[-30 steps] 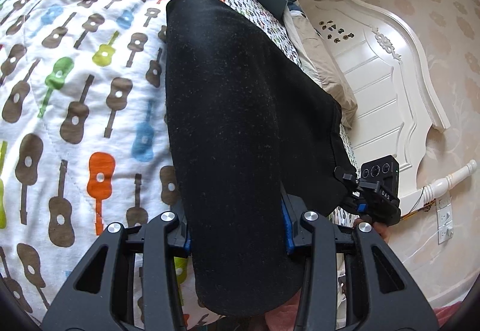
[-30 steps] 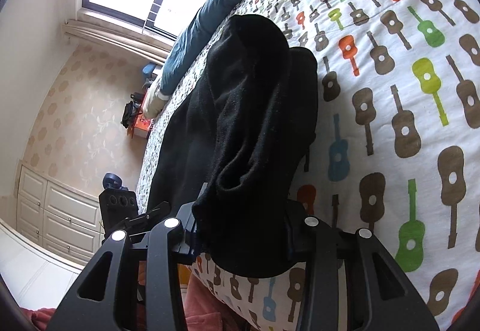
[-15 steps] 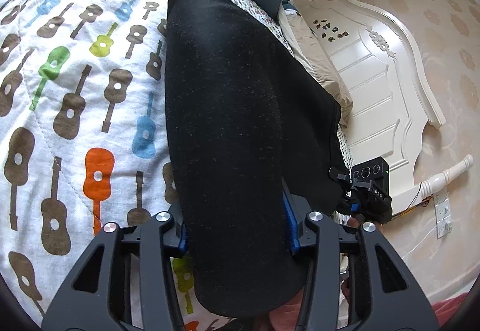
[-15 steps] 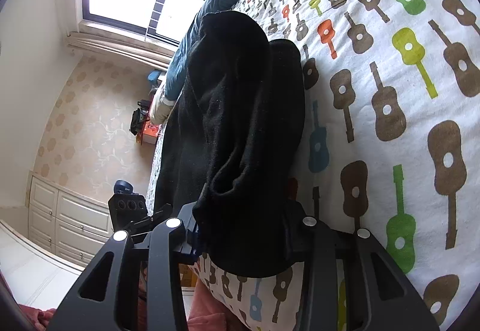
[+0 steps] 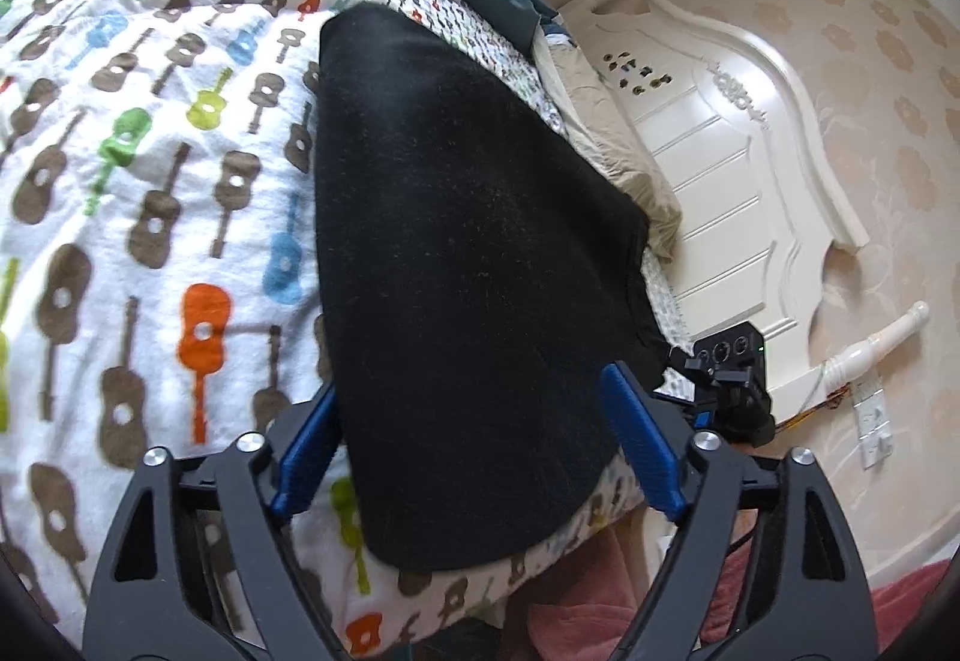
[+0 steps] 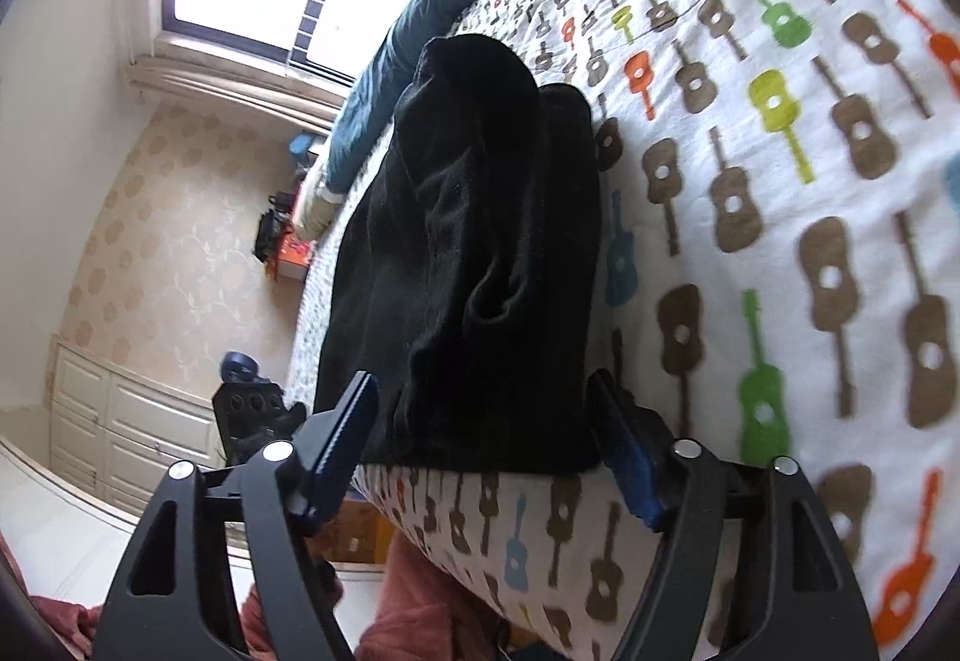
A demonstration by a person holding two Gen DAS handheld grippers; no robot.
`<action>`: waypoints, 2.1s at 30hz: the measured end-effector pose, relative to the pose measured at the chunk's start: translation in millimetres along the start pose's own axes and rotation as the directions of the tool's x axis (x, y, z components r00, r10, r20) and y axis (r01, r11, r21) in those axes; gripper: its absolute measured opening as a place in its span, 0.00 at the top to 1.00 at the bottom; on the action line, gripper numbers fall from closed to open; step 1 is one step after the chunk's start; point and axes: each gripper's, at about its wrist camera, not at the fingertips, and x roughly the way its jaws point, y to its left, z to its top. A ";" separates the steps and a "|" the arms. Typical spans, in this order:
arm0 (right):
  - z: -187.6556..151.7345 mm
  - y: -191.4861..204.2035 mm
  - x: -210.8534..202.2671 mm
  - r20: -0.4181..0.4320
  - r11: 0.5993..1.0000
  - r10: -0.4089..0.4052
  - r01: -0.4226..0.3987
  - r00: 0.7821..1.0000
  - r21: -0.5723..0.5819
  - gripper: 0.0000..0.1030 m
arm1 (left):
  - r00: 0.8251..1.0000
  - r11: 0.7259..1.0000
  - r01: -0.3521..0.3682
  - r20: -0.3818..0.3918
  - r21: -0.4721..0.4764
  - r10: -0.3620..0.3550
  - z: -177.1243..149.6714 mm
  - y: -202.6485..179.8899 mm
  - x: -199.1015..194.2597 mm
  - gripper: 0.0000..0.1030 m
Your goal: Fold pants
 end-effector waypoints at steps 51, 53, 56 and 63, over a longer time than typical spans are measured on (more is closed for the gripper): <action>159.9 24.7 59.7 0.096 0.993 -0.046 0.056 0.994 -0.102 0.74 | 0.986 0.975 -0.166 -0.012 0.151 0.169 165.9 18.5 67.5 0.76; 169.8 25.4 63.7 0.100 0.993 -0.042 0.052 0.994 -0.105 0.74 | 0.984 0.973 -0.174 -0.007 0.149 0.177 174.1 20.4 69.0 0.76; 184.6 28.4 72.6 0.105 0.993 -0.038 0.049 0.994 -0.106 0.74 | 0.981 0.970 -0.192 0.000 0.151 0.194 189.1 24.7 72.5 0.76; 212.9 17.9 95.0 0.087 0.996 -0.049 0.056 0.995 -0.075 0.74 | 0.975 0.967 -0.217 -0.018 0.133 0.221 215.5 40.6 85.5 0.76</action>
